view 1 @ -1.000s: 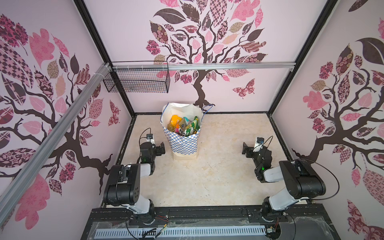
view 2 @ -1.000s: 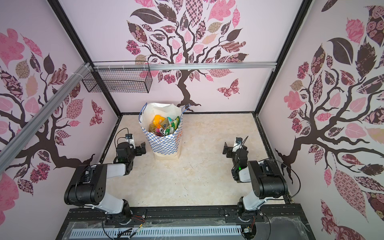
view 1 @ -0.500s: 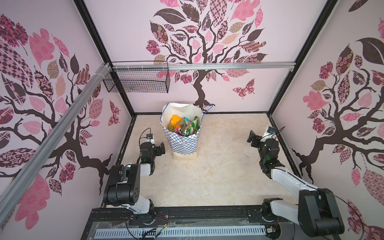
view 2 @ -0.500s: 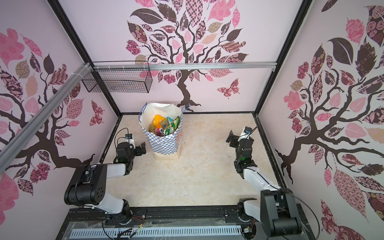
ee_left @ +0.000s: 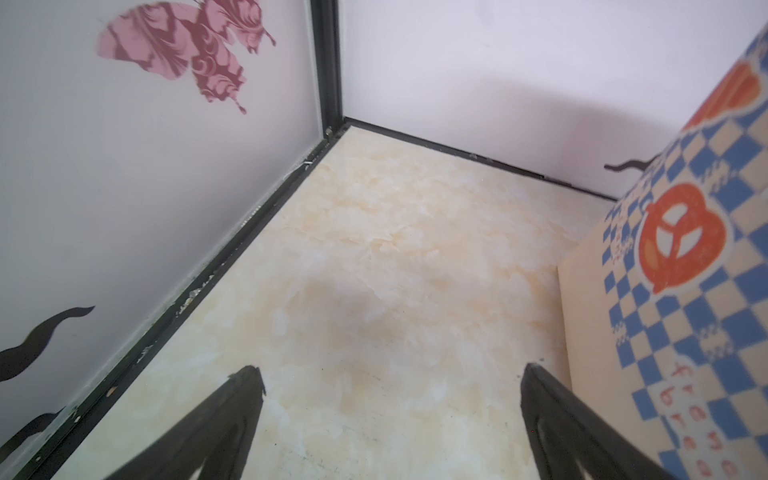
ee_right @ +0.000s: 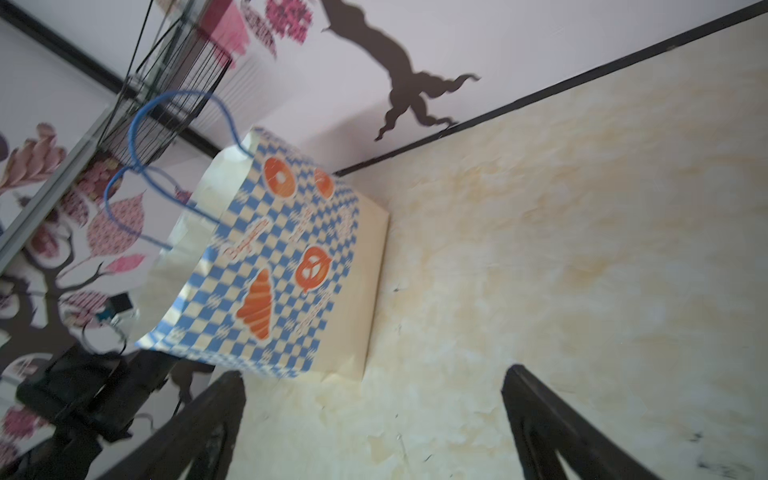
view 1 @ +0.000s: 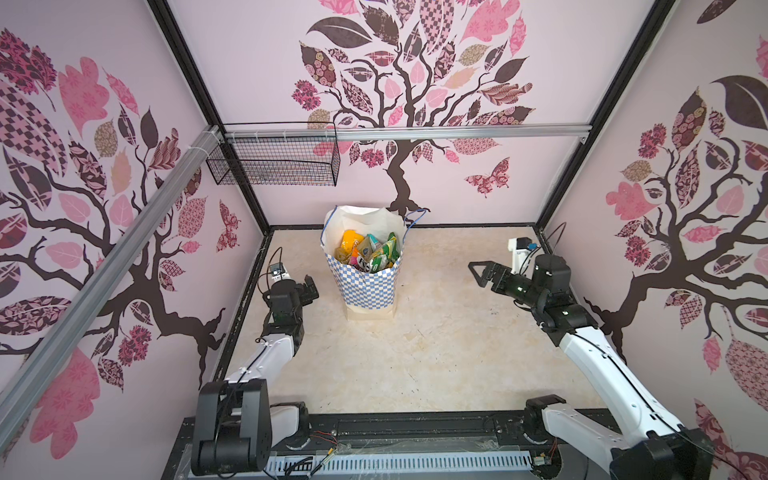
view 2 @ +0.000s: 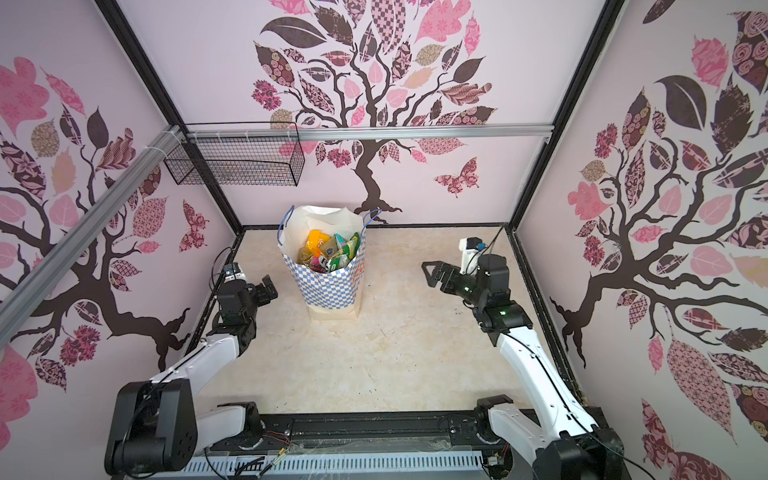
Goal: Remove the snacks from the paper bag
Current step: 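Raise the left gripper over the bag opening while the right gripper moves toward the bag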
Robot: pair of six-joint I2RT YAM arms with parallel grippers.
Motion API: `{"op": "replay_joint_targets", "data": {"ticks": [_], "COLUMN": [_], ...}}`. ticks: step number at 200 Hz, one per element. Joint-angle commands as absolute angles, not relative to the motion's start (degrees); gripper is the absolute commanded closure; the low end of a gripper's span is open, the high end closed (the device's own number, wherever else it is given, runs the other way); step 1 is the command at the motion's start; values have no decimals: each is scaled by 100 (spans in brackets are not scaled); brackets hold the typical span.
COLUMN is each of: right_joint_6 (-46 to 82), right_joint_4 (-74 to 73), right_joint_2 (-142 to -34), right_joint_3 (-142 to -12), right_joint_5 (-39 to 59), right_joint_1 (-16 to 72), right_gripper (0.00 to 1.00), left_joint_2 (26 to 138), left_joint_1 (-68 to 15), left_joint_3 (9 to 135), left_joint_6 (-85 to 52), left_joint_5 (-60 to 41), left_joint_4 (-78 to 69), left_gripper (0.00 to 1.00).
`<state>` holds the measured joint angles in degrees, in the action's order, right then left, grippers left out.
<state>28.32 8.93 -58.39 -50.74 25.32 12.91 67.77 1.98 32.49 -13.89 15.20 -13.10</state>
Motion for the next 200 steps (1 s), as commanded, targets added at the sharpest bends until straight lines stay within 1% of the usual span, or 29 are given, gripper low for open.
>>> {"op": "replay_joint_targets", "data": {"ticks": [1, 18, 34, 40, 59, 68, 76, 99, 140, 167, 200], "right_joint_6": [2773, 2823, 2666, 2572, 2417, 2467, 2520, 2538, 2328, 2209, 2136], "right_joint_4": [1436, 1364, 1563, 1670, 1869, 1836, 1763, 1699, 2084, 2314, 2419], "right_joint_2": [-5846, -5866, -5960, -6003, -6136, -6169, -6178, -6209, -6263, -6308, -6385], "right_joint_3": [-5590, -5717, -5930, -6032, -6204, -6201, -6165, -6110, -6117, -6156, -6231], "right_joint_5": [3045, 3272, 3240, 3186, 3063, 3063, 3142, 3278, 3194, 2972, 2855], "right_joint_1": [1791, 2070, 2380, 2500, 2790, 2827, 2831, 2842, 2854, 2868, 2882], "right_gripper": [0, 0, 0, 0, 0, 0, 0, 0, 0, 0, 0], "left_joint_2": [6331, 6069, 5936, 5930, 5987, 6084, 6220, 6787, 8105, 8960, 10175], "left_joint_1": [185, 201, 203, 203, 202, 131, -35, -770, -1747, -2088, -2171], "left_joint_3": [4031, 4524, 5240, 5529, 6331, 6662, 7062, 8288, 9998, 10808, 11936], "left_joint_6": [-2261, -2846, -3488, -3700, -4170, -4269, -4268, -3891, -3186, -2802, -2535], "left_joint_5": [1680, 1478, 1218, 1068, 111, -400, -630, -553, -258, 25, 73], "left_joint_4": [60, 649, 1502, 1811, 2181, 2139, 2274, 2957, 4015, 4502, 5324], "left_gripper": [2, 2, 2, 3, 10, 11, 10, 11, 17, 19, 19]}}
